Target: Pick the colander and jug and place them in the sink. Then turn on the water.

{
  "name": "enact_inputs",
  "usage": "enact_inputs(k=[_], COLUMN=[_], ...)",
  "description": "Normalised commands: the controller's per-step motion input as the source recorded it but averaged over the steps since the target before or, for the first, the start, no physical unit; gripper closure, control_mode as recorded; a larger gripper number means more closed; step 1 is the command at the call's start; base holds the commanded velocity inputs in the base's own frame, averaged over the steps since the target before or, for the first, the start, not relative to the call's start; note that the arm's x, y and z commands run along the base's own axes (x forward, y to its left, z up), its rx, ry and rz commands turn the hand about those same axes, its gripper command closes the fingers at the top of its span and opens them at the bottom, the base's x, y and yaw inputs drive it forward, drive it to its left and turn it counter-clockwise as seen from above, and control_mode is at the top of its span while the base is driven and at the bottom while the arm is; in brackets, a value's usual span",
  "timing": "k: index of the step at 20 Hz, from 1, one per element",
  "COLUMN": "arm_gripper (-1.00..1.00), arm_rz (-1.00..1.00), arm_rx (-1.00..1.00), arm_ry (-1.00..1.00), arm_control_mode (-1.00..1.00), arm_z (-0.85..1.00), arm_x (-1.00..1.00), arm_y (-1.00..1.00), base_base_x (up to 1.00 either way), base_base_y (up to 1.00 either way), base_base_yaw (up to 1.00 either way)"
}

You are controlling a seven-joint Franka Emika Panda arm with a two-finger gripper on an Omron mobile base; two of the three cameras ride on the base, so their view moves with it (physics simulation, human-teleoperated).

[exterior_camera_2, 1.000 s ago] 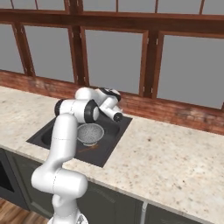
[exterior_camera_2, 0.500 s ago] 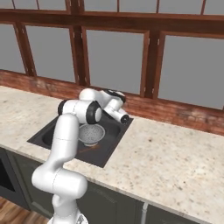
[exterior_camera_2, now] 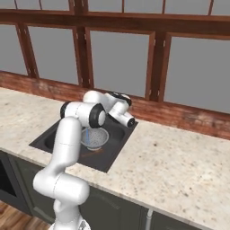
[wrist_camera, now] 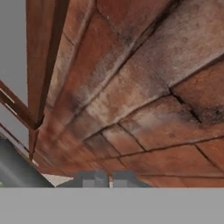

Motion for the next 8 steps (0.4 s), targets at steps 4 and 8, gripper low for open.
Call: enact_inputs(k=[4,8], arm_gripper=[1.00,1.00], arm_rz=[0.06,0.05], arm_rx=[0.09,0.13], arm_ry=[-0.11,-0.12], arm_control_mode=[-1.00,-1.00], arm_z=[-0.28,0.48], arm_x=[-0.64,-0.66], arm_y=[-1.00,-1.00], base_base_x=[0.00,0.00], base_base_y=[0.00,0.00], base_base_yaw=[0.00,0.00])
